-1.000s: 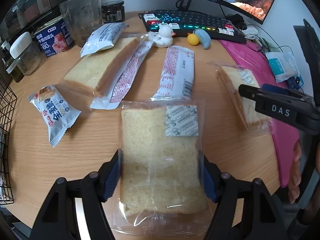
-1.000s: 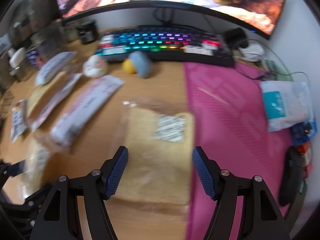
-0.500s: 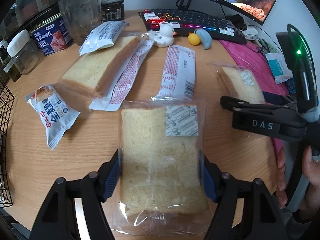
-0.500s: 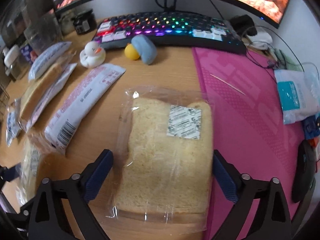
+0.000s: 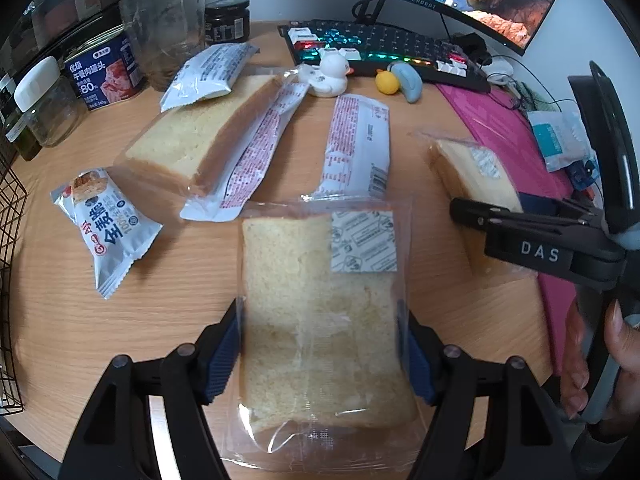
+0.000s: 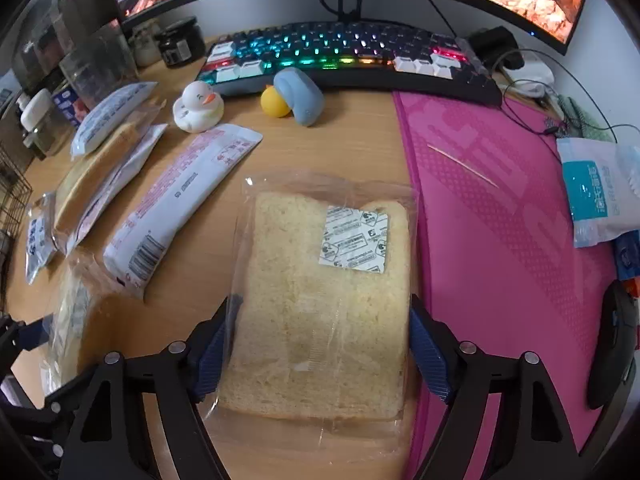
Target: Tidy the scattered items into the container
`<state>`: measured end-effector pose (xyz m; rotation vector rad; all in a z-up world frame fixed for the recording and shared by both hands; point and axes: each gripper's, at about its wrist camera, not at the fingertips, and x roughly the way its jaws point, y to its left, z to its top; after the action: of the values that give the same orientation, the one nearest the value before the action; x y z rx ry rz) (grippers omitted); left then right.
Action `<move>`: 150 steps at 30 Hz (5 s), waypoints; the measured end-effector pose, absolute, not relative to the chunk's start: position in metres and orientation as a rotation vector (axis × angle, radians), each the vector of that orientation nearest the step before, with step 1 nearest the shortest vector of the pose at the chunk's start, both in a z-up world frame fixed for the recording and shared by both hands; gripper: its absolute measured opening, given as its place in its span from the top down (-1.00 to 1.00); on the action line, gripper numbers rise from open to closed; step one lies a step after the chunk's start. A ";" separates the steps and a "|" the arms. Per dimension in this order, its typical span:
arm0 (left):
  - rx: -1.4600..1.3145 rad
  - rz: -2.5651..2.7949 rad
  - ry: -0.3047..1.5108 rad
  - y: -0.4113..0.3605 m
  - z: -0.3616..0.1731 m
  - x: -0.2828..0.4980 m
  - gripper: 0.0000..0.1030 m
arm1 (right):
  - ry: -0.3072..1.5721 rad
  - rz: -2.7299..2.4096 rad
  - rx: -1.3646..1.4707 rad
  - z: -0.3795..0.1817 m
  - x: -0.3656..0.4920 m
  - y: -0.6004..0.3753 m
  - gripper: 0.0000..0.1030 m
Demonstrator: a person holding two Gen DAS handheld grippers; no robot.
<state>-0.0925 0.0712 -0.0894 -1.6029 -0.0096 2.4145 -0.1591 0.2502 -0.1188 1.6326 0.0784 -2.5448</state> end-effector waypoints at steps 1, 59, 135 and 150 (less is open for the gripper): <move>-1.600 2.417 -0.011 0.070 -0.088 -0.092 -0.46 | 0.066 -2.540 1.630 -0.118 -0.158 0.250 -0.54; -1.506 3.226 -0.547 -0.336 0.035 0.008 -0.54 | 0.471 -2.001 1.024 0.004 -0.092 -0.238 -0.55; -1.776 2.710 -0.153 -0.083 -0.093 -0.149 0.23 | -0.002 -2.553 1.602 -0.114 -0.217 0.155 -0.55; -1.691 2.706 -0.184 -0.080 -0.076 -0.148 0.23 | 0.123 -2.548 1.560 -0.113 -0.202 0.140 0.12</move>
<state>-0.1481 -0.0796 -0.0762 -1.6910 -0.1841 2.7060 -0.2020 0.1402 -0.1135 1.5604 0.1227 -2.5481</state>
